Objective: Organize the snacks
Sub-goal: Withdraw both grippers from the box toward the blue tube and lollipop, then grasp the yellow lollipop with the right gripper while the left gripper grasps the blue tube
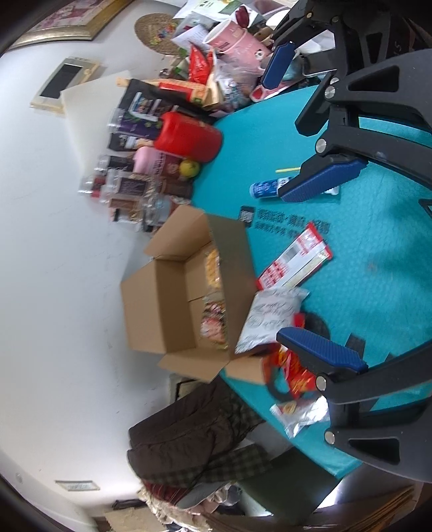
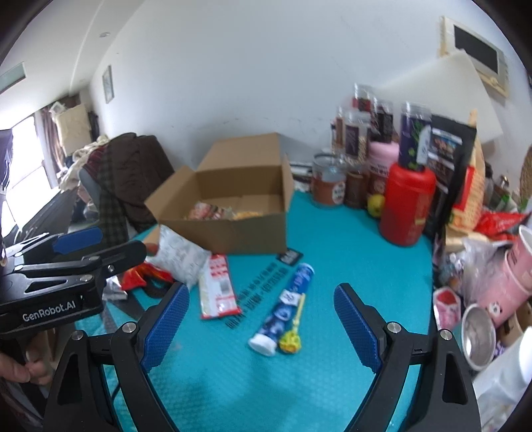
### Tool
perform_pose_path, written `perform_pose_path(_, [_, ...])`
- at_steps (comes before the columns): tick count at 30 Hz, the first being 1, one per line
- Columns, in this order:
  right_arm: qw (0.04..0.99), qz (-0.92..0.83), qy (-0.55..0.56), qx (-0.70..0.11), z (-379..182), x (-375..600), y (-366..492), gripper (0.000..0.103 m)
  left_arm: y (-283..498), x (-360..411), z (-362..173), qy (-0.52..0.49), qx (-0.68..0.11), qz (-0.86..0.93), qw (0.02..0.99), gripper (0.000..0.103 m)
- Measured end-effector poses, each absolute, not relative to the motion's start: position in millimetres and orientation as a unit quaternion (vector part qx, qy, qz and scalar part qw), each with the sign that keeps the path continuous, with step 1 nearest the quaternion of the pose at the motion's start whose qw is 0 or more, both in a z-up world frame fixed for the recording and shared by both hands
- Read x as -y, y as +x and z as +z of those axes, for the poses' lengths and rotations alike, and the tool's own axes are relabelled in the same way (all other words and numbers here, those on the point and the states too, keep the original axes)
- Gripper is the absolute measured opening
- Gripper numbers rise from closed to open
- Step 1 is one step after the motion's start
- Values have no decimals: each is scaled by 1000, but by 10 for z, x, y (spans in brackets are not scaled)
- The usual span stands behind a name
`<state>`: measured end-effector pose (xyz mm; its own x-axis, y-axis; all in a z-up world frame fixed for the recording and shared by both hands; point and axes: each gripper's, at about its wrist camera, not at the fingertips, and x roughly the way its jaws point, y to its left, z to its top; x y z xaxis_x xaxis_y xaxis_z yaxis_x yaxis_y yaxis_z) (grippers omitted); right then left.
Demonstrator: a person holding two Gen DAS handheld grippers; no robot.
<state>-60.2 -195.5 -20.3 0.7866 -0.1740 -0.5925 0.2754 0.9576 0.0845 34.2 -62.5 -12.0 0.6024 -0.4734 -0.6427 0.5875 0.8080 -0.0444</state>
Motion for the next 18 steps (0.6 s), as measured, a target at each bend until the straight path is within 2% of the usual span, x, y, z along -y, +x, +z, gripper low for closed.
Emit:
perform_pose_path(7, [925, -134, 108, -339, -508, 2190, -578, 89, 379, 886, -418, 97, -369, -315, 869, 78])
perform_pose_path(18, [898, -144, 148, -388, -984, 2490, -519, 79, 483, 1103, -798, 116, -409, -326, 845, 78])
